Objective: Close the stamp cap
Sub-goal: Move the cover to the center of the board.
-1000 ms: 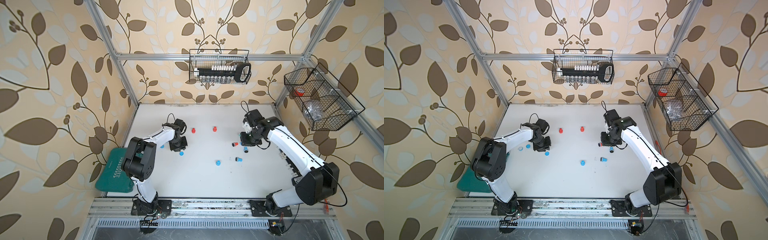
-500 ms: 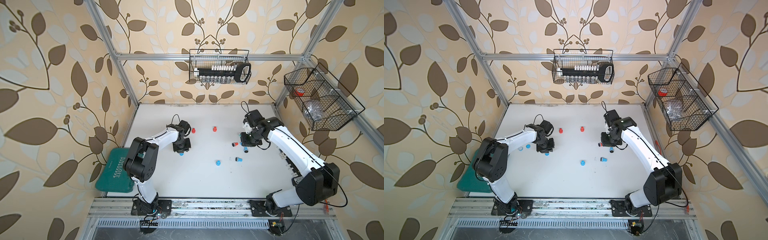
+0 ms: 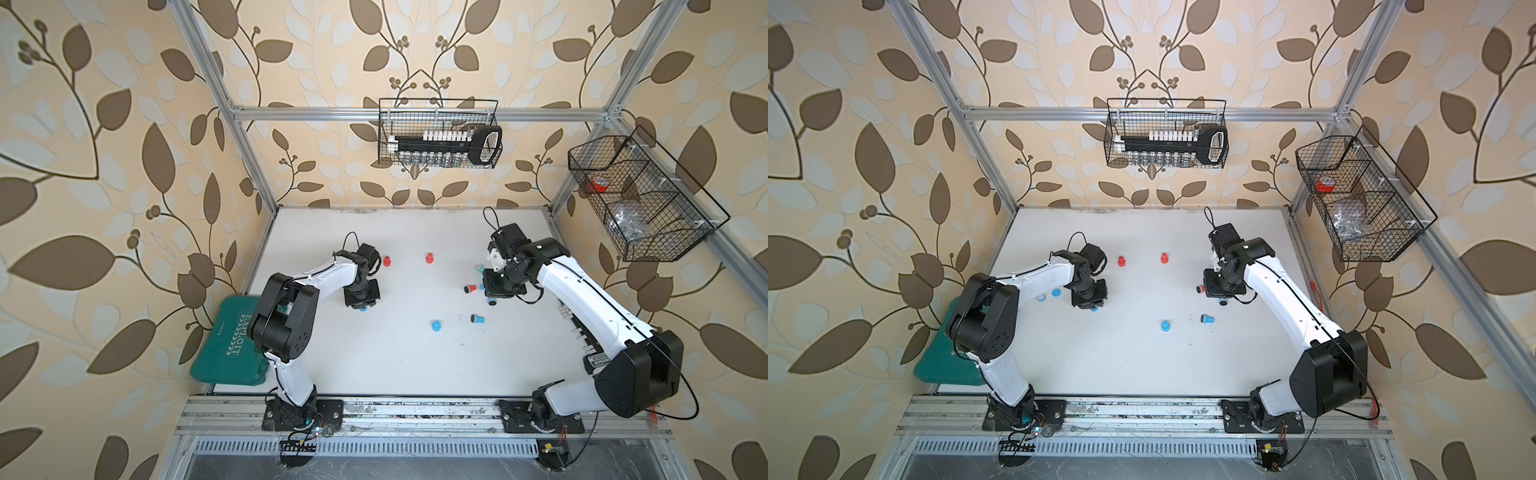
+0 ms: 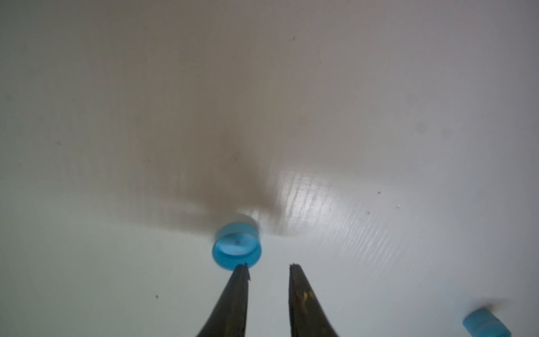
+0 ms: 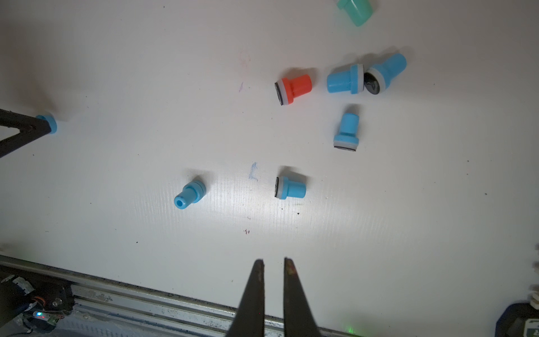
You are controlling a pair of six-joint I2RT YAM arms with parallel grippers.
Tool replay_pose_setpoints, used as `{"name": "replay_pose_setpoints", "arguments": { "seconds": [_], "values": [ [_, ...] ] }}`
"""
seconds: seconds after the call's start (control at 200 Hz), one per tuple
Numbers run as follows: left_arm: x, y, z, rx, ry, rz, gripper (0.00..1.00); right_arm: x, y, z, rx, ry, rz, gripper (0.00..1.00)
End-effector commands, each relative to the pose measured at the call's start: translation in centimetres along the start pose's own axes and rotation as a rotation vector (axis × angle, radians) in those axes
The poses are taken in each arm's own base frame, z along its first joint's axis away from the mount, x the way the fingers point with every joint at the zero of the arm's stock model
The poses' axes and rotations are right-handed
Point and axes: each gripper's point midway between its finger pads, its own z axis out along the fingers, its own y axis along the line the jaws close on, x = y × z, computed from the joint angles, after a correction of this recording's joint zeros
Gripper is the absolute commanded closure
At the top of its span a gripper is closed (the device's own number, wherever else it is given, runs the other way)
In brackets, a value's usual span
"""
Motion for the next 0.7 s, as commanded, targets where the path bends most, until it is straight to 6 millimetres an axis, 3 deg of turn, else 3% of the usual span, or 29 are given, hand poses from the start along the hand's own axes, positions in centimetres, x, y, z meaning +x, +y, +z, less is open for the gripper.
{"name": "replay_pose_setpoints", "arguments": {
  "seconds": [0.0, 0.31, 0.46, 0.695],
  "values": [
    [-0.3, 0.8, 0.4, -0.031, -0.004, -0.009, 0.73, 0.8, -0.4, 0.0, 0.012, 0.01, 0.003, 0.89],
    [0.2, 1.2, 2.4, -0.046, 0.03, -0.011, 0.73, 1.0, -0.5, -0.4, 0.02, 0.009, 0.002, 0.89],
    [1.1, 0.3, 2.7, -0.035, 0.052, 0.019, 0.73, 1.7, -1.0, 0.2, 0.047, 0.054, 0.007, 0.86],
    [5.4, -3.4, 3.3, -0.017, 0.096, 0.098, 0.73, 3.4, -1.5, 2.6, 0.066, 0.065, 0.009, 0.62]
  ]
}}
